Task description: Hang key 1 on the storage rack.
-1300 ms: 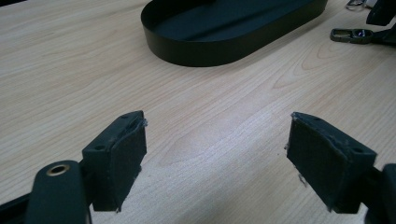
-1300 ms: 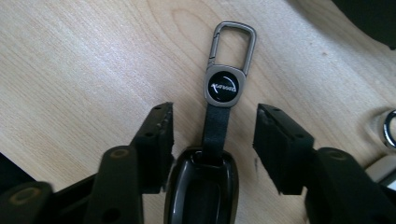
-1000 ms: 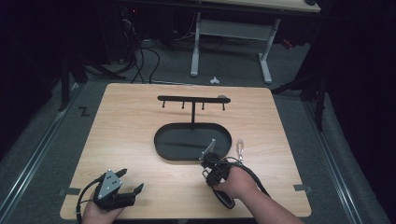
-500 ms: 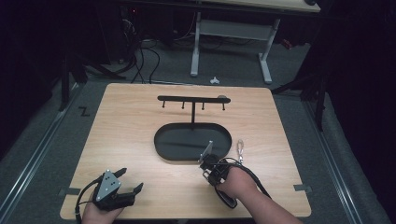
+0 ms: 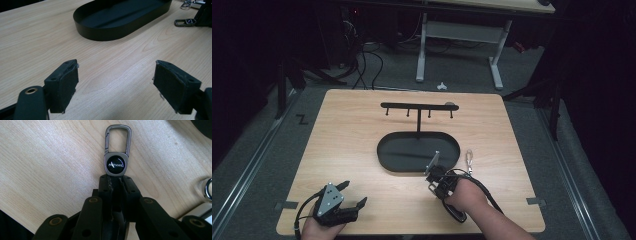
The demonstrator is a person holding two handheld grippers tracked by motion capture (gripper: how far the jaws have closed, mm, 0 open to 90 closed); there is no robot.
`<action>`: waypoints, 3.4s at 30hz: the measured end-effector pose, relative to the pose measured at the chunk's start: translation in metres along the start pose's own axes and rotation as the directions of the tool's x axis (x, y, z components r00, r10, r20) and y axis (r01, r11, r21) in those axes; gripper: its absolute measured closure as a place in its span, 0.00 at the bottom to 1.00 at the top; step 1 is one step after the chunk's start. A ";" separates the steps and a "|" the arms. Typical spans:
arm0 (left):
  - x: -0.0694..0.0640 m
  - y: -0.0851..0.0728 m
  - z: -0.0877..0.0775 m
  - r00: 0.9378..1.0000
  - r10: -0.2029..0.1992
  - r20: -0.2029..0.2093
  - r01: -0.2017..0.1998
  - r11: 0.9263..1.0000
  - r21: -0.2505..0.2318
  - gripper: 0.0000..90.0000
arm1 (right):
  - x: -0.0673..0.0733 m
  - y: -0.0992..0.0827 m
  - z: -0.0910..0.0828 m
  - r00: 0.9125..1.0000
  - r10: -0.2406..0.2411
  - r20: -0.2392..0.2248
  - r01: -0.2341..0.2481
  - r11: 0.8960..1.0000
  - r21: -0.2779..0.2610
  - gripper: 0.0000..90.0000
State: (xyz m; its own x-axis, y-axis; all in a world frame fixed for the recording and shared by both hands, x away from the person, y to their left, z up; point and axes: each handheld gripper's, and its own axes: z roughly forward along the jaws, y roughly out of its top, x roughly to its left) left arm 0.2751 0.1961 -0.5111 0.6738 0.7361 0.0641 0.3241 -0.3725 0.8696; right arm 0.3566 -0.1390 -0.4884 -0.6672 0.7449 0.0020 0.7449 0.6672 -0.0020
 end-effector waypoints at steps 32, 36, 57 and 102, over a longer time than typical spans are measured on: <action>0.000 -0.001 0.001 1.000 0.001 0.010 -0.001 1.000 0.010 0.23 | -0.026 -0.027 -0.081 1.000 0.015 0.002 -0.015 0.987 -0.160 0.90; 0.001 -0.002 0.000 1.000 -0.002 0.007 0.002 1.000 0.012 0.23 | -0.027 -0.026 -0.086 1.000 0.018 0.011 -0.016 0.985 -0.172 0.90; 0.003 -0.002 -0.002 1.000 -0.006 -0.019 0.007 1.000 0.002 0.23 | -0.040 -0.015 -0.118 0.999 0.033 0.030 -0.024 0.969 -0.244 0.90; 0.010 -0.009 -0.012 0.999 -0.036 -0.035 0.037 0.999 0.006 0.23 | -0.057 0.051 -0.163 0.996 0.079 0.035 -0.064 0.945 -0.320 0.90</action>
State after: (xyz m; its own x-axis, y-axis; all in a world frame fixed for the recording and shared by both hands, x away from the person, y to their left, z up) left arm 0.2704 0.2135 -0.5128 0.6383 0.7682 0.0493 0.3525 -0.3485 0.8685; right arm 0.4331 -0.1478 -0.3255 -0.6058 0.7949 -0.0335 0.7475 0.5831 0.3183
